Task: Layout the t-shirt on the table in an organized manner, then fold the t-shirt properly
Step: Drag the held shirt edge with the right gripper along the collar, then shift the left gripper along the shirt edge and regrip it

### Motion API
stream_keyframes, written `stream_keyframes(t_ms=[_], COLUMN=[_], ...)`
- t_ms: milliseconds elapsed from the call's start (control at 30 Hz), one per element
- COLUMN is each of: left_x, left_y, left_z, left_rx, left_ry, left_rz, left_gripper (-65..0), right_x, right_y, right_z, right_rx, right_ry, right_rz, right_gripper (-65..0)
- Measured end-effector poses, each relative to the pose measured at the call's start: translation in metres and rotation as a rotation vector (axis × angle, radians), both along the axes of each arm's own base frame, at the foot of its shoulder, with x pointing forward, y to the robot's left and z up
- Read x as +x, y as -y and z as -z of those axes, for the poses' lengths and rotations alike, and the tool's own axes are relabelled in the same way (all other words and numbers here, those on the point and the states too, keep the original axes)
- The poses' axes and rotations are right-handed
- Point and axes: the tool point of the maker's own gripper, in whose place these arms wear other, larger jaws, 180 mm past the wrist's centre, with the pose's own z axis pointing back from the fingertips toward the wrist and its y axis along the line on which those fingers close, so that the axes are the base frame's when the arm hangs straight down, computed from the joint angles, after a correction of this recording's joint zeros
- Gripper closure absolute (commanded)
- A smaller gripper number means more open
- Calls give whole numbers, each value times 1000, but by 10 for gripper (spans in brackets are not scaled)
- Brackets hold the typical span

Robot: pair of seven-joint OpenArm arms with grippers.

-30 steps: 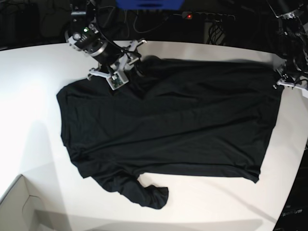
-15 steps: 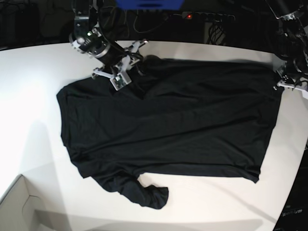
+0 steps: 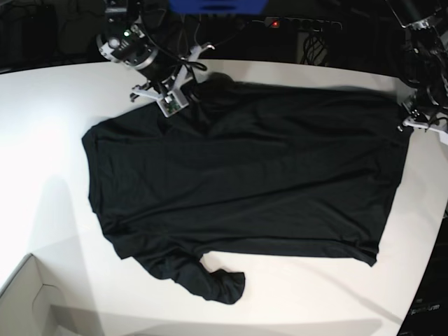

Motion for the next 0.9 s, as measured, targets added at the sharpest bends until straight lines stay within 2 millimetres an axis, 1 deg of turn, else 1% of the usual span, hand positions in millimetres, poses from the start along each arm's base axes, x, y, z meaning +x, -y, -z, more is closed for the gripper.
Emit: stream_keyframes(t_ms=[100,267,367,600,667,767,900], left_x=[0,0,0,0,-1,0,0], left_y=[0,0,-1,0,0,1,1], left_z=[0,0,0,0,0,0,0], left_rx=[1,0,1,-2,-2,-2,-6], left_ry=[0,1,1,-3,-4,-2,1], left_rz=[-1,0,0,1,1,2,1], left_gripper=[0,0,0,-2,-24,-93,-166], right_x=[-3,-15,-22,-26,-27,-27,-27], right_y=[3,13,14,16,16,16,16], right_z=[-7,2,5,11,12,12,12], right_rx=[-6,-43,-46,-53,-53,-53,-53], right_ry=[20,-12,-31,-47,-52,-51,-50], right_rz=[-6,-22,-25,-32,-33,-32,-32], right_gripper=[0,0,0,0,0,0,0])
